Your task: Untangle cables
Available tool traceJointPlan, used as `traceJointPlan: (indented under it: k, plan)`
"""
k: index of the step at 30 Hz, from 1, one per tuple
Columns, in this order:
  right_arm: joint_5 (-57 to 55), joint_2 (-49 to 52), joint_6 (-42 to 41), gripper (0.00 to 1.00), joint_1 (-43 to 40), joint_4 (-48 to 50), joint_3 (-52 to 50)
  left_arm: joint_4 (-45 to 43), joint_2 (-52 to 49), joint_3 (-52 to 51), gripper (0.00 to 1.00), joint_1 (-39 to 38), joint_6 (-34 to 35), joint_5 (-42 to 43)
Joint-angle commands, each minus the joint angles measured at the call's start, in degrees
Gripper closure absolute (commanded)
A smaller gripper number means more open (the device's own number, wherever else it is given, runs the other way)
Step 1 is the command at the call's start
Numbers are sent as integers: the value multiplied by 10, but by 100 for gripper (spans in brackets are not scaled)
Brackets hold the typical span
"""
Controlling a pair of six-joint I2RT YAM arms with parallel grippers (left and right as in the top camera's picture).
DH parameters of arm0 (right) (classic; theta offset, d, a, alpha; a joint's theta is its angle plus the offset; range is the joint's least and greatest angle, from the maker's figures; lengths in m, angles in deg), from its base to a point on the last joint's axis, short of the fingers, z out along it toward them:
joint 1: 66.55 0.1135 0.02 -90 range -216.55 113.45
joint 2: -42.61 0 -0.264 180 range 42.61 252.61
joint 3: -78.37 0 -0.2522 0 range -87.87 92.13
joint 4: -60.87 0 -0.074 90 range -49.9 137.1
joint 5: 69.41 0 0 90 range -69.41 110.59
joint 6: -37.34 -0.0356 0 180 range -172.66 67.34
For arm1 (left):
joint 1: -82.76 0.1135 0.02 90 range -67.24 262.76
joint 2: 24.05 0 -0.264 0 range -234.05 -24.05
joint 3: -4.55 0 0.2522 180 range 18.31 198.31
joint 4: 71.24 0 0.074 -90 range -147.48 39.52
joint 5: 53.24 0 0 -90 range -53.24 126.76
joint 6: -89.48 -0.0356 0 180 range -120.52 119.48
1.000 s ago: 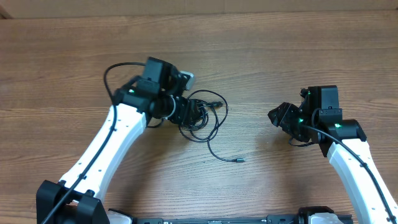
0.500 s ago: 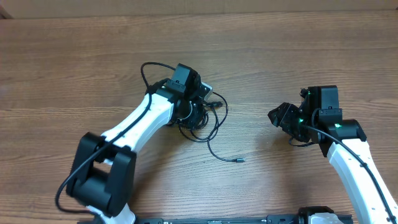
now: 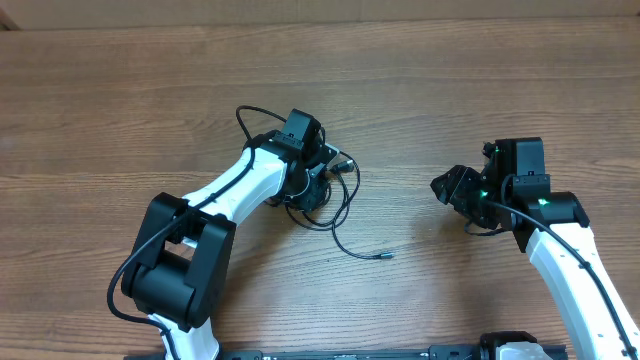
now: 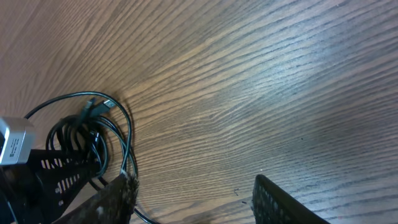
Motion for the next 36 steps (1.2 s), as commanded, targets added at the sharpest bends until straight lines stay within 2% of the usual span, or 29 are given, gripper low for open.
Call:
traceJointPlan:
  k: [1,5,8,11,14,17,18,21,28,31,36]
  plan:
    - [3,1,9,42,1,-2,11,1,-24,-3,60,-4,-10,-44]
    - [3,1,9,42,1,-2,11,2,-45,-3,64,-4,-5,-43]
    - [3,1,9,42,1,-2,11,2,-49,-2,95,-4,2,-35]
    - [3,1,9,42,1,-2,11,22,-35,28,96,-3,43,-33]
    - [3,1,9,41,1,-2,11,63,-8,85,96,-4,48,0]
    - [3,1,9,37,1,-1,11,106,9,136,96,-4,48,68]
    - [17,1,11,34,1,1,11,134,15,167,96,-4,48,123]
    - [94,1,44,33,1,21,11,166,16,195,96,-4,47,196]
    - [280,1,80,33,1,86,11,167,16,198,96,-4,39,341]
    - [295,1,80,34,3,87,11,145,16,198,96,-4,40,399]
    - [287,1,80,34,32,88,11,129,16,198,96,-7,57,421]
